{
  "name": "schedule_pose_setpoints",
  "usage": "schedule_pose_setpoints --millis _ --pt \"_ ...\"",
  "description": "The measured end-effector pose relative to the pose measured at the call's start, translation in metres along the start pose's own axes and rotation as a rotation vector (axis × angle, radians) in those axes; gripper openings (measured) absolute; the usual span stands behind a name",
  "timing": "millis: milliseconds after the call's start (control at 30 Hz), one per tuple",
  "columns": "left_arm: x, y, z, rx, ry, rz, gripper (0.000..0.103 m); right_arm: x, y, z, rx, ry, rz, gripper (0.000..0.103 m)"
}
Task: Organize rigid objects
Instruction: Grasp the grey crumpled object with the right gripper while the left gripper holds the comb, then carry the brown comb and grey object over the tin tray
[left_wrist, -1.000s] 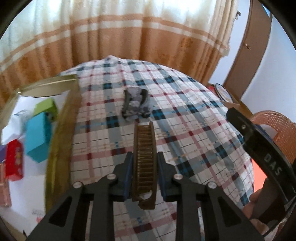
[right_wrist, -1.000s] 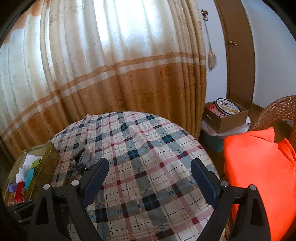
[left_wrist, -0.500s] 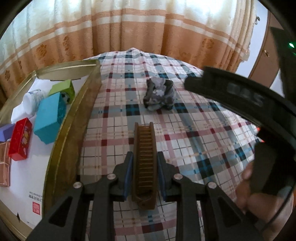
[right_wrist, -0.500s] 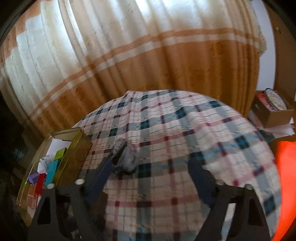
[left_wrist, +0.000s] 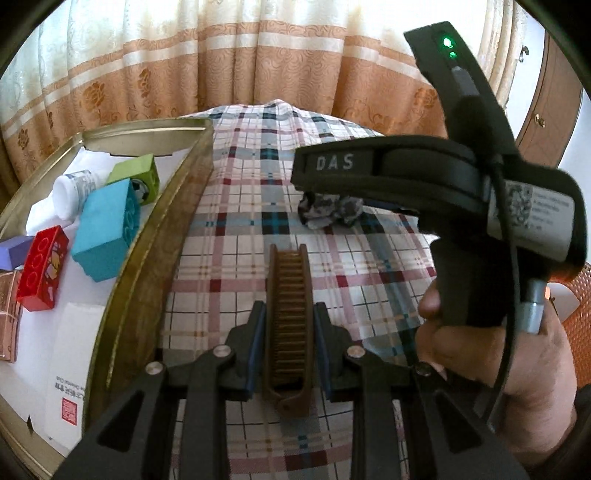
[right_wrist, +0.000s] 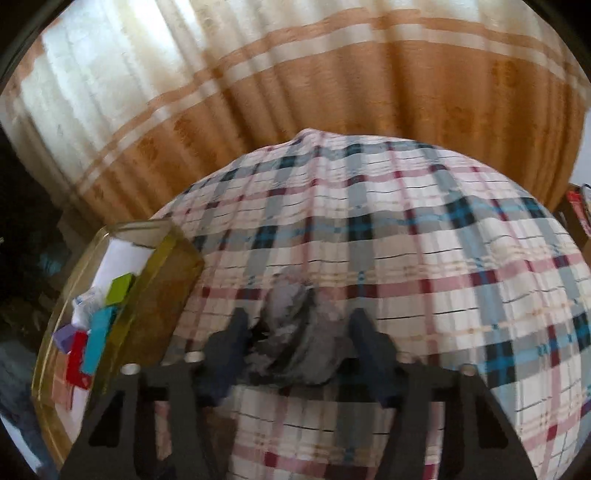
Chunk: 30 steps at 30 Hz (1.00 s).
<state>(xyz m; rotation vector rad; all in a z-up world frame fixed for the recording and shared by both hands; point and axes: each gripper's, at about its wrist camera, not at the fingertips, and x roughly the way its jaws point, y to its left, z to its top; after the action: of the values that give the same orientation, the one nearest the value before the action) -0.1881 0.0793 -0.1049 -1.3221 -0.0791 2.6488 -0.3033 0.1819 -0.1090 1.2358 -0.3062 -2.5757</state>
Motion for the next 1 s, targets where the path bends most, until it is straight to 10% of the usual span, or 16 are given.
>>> schedule_pose_setpoints --millis 267,467,1000 --pt "0.001 0.002 -0.001 -0.01 -0.002 -0.012 0.025 -0.031 -0.03 -0.015 0.145 -0.015 0.039 0.053" --pt "0.003 0.003 -0.001 -0.005 -0.003 -0.007 0.025 -0.084 -0.046 -0.045 0.165 -0.114 -0.141 0.054" --pt "-0.002 0.002 -0.003 -0.017 -0.007 -0.04 0.025 -0.11 -0.058 -0.083 0.256 -0.199 -0.248 0.054"
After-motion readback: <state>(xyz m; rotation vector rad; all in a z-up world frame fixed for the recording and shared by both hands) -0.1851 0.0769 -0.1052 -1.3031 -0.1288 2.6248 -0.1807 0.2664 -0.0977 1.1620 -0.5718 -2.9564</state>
